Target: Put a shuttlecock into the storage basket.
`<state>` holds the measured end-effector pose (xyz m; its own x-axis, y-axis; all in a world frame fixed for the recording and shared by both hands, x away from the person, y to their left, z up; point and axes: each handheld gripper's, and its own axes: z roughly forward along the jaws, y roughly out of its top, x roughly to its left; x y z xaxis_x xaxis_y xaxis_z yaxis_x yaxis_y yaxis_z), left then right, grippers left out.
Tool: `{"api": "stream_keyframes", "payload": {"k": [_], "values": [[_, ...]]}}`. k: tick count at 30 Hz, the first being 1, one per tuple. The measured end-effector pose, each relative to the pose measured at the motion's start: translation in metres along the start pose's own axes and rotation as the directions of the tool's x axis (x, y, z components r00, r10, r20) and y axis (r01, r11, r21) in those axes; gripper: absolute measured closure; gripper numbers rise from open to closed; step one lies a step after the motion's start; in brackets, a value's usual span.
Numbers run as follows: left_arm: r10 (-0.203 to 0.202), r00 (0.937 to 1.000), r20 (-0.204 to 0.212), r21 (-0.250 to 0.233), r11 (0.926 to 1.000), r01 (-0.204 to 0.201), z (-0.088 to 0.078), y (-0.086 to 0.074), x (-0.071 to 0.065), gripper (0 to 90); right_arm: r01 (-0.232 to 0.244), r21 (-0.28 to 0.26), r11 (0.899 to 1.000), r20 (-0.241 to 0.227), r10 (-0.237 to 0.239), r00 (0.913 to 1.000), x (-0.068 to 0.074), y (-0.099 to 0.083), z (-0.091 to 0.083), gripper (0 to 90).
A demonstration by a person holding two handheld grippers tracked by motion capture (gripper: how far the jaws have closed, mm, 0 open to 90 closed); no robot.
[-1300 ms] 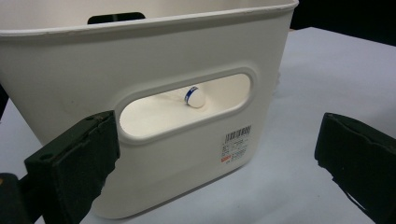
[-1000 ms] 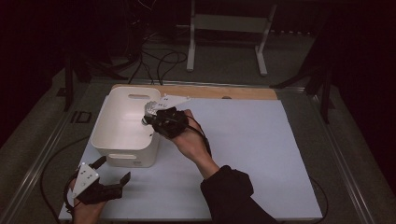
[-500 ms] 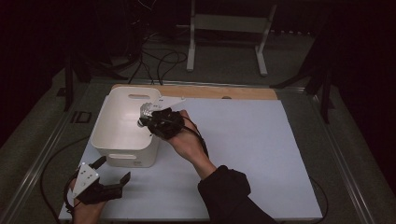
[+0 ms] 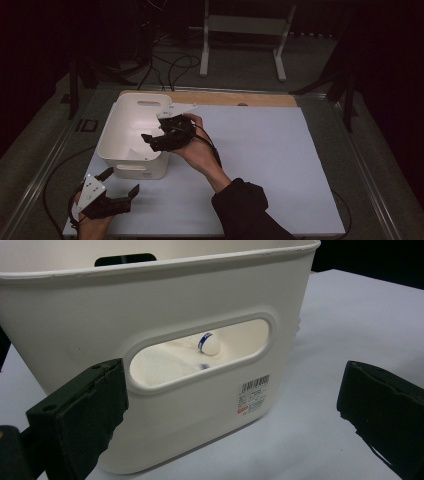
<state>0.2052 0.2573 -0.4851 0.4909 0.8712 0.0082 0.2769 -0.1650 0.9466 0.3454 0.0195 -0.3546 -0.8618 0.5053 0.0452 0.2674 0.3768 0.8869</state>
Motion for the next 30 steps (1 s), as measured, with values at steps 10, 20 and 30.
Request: {"api": "stream_keyframes", "payload": {"k": [10,20,30], "values": [[0.000,1.0000,-0.001,0.000,1.0000,0.000,0.000,0.000,0.000,0.8,-0.021,0.005,1.000,0.060,0.021,0.9980,-0.005,-0.003,-0.004,9.0],[0.000,1.0000,0.000,0.000,1.0000,0.000,0.000,0.000,0.000,0.8,-0.029,0.018,0.999,0.073,0.028,0.9969,-0.010,-0.006,-0.006,8.8],[0.000,1.0000,0.000,0.000,1.0000,0.000,0.000,0.000,0.000,0.8,-0.027,0.021,0.999,0.087,0.025,0.9959,-0.016,-0.010,-0.009,8.8]]}}
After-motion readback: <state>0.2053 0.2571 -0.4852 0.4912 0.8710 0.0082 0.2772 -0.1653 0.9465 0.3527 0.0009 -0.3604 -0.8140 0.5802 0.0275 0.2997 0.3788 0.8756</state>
